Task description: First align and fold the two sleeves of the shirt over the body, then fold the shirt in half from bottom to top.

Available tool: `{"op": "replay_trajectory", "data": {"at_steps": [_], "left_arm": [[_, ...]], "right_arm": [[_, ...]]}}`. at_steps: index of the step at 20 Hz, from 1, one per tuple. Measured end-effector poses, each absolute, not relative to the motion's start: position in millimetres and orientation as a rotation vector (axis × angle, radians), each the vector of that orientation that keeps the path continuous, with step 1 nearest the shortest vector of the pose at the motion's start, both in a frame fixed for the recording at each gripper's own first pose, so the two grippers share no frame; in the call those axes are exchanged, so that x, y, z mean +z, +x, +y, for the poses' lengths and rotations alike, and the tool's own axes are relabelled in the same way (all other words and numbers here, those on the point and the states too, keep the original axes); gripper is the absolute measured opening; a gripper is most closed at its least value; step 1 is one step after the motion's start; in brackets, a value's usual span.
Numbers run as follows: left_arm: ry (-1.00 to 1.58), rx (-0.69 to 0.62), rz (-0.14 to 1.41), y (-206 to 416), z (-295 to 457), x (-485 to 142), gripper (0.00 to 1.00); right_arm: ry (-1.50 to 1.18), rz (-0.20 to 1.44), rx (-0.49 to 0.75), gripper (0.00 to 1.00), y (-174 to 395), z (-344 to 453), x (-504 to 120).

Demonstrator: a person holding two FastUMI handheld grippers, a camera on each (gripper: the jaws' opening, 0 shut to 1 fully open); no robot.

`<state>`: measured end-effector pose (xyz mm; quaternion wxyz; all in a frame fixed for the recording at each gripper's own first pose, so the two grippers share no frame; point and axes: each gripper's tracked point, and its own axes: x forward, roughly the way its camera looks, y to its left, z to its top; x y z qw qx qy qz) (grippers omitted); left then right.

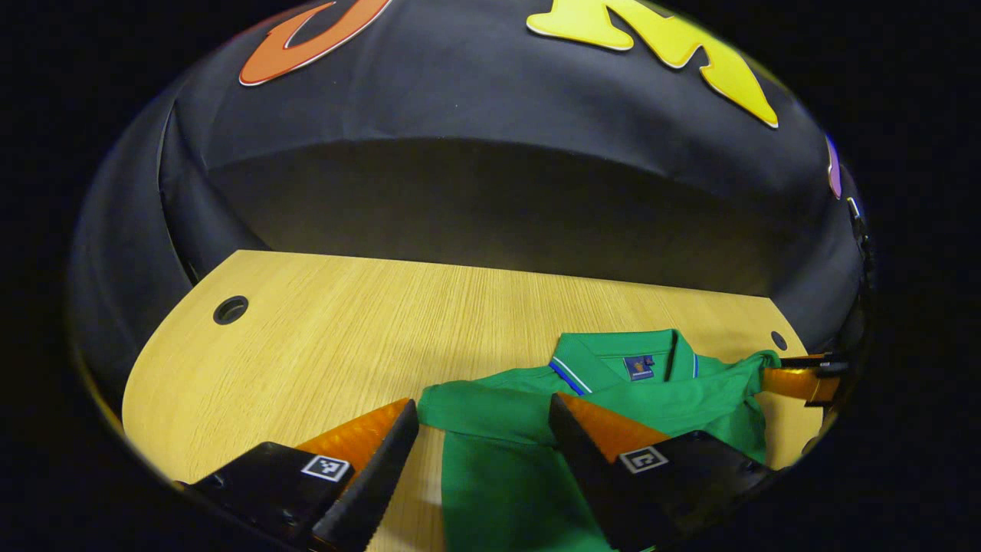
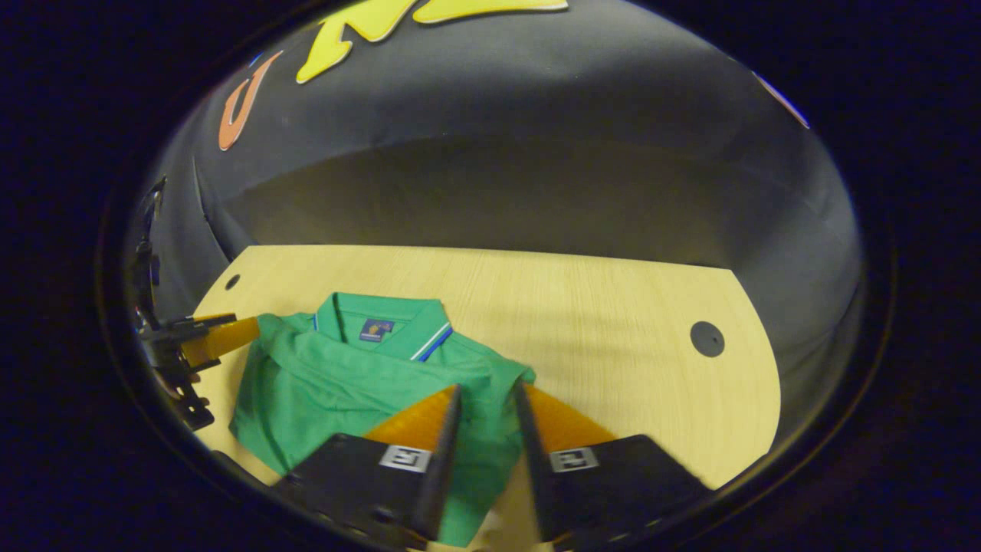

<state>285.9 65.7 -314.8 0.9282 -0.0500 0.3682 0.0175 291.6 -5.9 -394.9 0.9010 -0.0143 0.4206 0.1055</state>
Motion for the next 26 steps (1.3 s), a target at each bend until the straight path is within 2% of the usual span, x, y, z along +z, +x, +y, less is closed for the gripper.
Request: {"op": "replay_trajectory", "data": {"at_steps": [2, 5, 13, 18, 20, 21, 22, 23, 25, 26], "left_arm": [[-0.076, 0.044, 0.717, 286, 69, -294, 1.00], [-0.054, 0.047, 0.632, 287, 66, -252, 1.00], [-0.021, 0.087, 0.465, 248, 53, -125, 1.00], [-0.028, 0.100, 0.295, 228, 55, -16, 1.00], [-0.008, 0.087, 0.262, 213, 52, 6, 1.00], [-0.010, 0.073, 0.254, 206, 52, 15, 1.00], [-0.020, 0.060, 0.245, 197, 49, 24, 1.00], [-0.029, 0.060, 0.233, 187, 51, 33, 1.00], [-0.040, 0.066, 0.212, 164, 55, 48, 1.00], [-0.046, 0.068, 0.207, 152, 57, 55, 1.00]], "right_arm": [[-0.022, 0.837, 0.208, 0.90, 287, -6, -381], [-0.033, 0.754, 0.193, 0.97, 285, -3, -343], [-0.001, 0.514, 0.200, 0.97, 243, -2, -213], [0.003, 0.347, 0.187, 0.97, 206, -4, -118], [-0.012, 0.279, 0.180, 0.94, 189, 0, -86], [-0.019, 0.257, 0.173, 0.96, 176, 1, -76], [-0.021, 0.245, 0.165, 0.93, 165, 3, -68], [-0.025, 0.235, 0.160, 0.96, 153, 6, -62], [-0.038, 0.211, 0.149, 0.96, 127, 11, -48], [-0.042, 0.202, 0.141, 0.94, 115, 12, -41]]}}
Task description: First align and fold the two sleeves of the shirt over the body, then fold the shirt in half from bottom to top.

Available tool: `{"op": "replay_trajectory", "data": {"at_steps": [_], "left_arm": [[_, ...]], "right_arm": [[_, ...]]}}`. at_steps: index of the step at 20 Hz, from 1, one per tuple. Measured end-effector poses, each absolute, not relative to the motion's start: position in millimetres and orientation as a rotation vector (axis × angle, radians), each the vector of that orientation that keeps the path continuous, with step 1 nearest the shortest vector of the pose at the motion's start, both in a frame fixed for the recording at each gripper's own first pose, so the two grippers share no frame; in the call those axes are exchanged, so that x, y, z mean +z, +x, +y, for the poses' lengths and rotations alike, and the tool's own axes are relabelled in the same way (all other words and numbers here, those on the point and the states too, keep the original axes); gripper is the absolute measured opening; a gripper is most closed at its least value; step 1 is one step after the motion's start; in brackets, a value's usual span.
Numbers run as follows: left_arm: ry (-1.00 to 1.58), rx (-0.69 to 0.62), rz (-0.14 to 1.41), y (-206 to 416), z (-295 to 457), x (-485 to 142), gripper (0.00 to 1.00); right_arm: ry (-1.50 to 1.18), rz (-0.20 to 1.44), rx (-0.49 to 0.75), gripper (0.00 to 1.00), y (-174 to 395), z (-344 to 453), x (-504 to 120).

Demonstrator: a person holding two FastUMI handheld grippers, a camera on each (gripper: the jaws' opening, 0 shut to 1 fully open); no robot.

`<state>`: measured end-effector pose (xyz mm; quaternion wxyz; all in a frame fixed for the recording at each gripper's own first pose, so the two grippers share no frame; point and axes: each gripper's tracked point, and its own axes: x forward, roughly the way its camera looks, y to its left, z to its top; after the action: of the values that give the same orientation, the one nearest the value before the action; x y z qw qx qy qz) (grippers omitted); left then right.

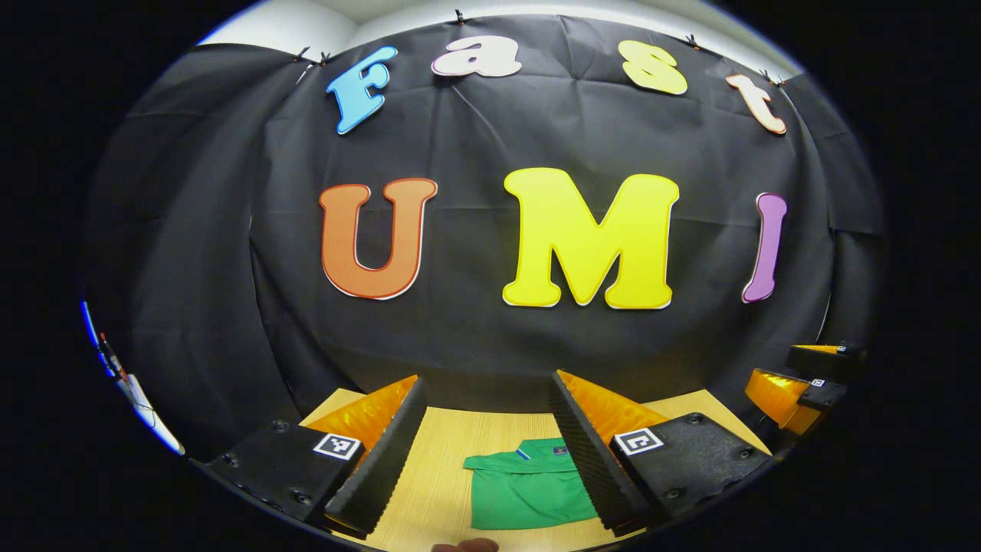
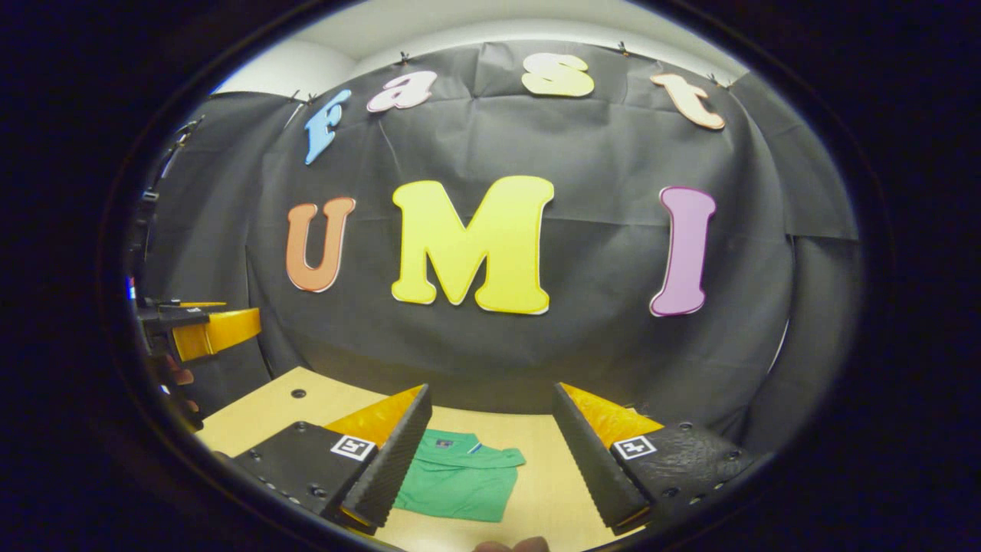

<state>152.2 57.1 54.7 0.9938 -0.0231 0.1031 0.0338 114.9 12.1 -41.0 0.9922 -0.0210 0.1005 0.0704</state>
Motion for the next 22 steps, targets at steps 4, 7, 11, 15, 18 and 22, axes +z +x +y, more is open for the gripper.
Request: {"op": "replay_trajectory", "data": {"at_steps": [4, 7, 11, 15, 18, 22], "left_arm": [[-0.060, 0.044, 0.182, 111, 59, 75, 1.00], [-0.063, 0.030, 0.180, 88, 60, 84, 1.00], [-0.038, 0.024, 0.146, 71, 57, 99, 1.00], [-0.012, 0.031, 0.126, 65, 51, 112, 0.94], [-0.032, 0.035, 0.137, 64, 46, 113, 1.00], [-0.039, 0.038, 0.138, 65, 40, 114, 1.00]], "right_arm": [[-0.064, 0.148, 0.104, 0.96, 69, 10, -21], [-0.068, 0.145, 0.092, 0.95, 40, 13, -14], [-0.075, 0.105, 0.088, 0.95, 24, 10, 7], [-0.059, 0.082, 0.101, 0.97, 22, 10, 20], [-0.050, 0.075, 0.113, 0.96, 23, 10, 23], [-0.045, 0.069, 0.113, 0.97, 27, 8, 24]]}}
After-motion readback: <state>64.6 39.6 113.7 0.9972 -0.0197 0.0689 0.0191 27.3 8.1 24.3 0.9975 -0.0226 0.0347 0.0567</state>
